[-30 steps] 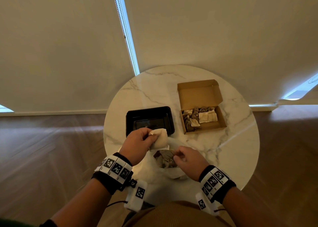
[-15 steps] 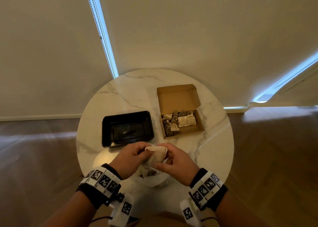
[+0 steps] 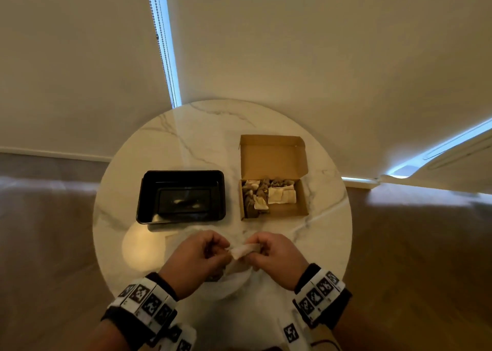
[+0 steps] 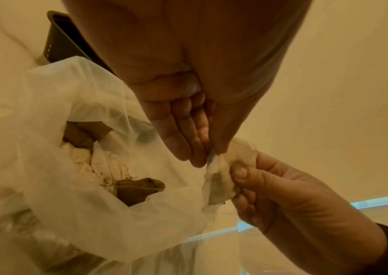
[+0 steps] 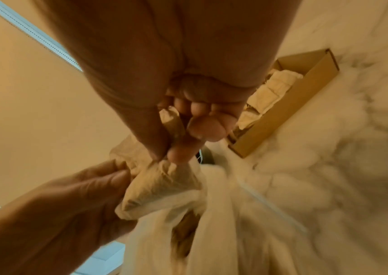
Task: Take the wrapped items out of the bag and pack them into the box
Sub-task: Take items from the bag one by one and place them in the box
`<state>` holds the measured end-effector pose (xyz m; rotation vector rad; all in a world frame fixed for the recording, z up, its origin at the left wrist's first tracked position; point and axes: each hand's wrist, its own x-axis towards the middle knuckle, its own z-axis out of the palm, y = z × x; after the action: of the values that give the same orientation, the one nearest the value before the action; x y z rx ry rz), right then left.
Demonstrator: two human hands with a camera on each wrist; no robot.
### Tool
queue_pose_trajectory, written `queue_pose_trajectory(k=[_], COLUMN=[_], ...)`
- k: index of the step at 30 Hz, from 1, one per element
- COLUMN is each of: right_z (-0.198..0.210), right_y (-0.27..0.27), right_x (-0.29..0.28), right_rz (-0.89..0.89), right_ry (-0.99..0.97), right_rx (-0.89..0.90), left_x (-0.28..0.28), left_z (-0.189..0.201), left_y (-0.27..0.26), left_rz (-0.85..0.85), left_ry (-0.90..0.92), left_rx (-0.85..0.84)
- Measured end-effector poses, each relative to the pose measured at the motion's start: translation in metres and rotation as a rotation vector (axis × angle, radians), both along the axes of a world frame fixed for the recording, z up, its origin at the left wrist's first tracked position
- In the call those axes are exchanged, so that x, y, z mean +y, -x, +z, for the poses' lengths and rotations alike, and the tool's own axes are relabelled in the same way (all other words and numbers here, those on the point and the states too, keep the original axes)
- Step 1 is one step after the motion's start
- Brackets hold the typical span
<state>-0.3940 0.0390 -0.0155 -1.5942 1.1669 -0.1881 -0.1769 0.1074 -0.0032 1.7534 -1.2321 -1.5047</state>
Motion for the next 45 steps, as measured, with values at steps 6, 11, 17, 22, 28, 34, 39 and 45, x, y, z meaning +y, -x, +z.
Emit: queue_pose_trajectory(k=[6,11,17,22,28,34,39,45], right_z=[0.001,-0.027,-0.072,-0.078,-0.05,-0.014,-0.017,-0.032], right_y=[0.045,0.05,0.047,0.04,0.041,0.026,0.015,0.009], right_x=[-0.103,-0.169,-0.199,-0.198,-0.172,-0.09,-0.029,0.015], right_rz=[-0.181,-0.179,-0.053,0.051,-0.026,-0.01,0.015,-0.024], right_ry=[0.154,0.109,0.092,0.286,0.328,0.401,0.294,0.226], right_rx=[0.174,0.381,0.613,0.759,0.685,0.426,0.332,0.291], left_x=[0.013,0.03,0.046,0.051,0.04,0.007,-0.019,-0.034], left_z=[-0.017,-0.024,-0.034,-0.035,-0.031,-0.053,-0.07,-0.079], left_y=[-0.012,-0.018,-0.019,-0.017,-0.008,0.005,0.018,0.027], left_rz=[0.068,0.118,0.125,0.124,0.051,-0.127,-0.21,-0.351], left_ry=[-0.025,-0.073,-0.091,-0.09,-0.101,-0.166,-0.189,-0.206], left_rx=[-0.072,-0.114,-0.162,-0.196,-0.253,-0.396,-0.469,-0.488])
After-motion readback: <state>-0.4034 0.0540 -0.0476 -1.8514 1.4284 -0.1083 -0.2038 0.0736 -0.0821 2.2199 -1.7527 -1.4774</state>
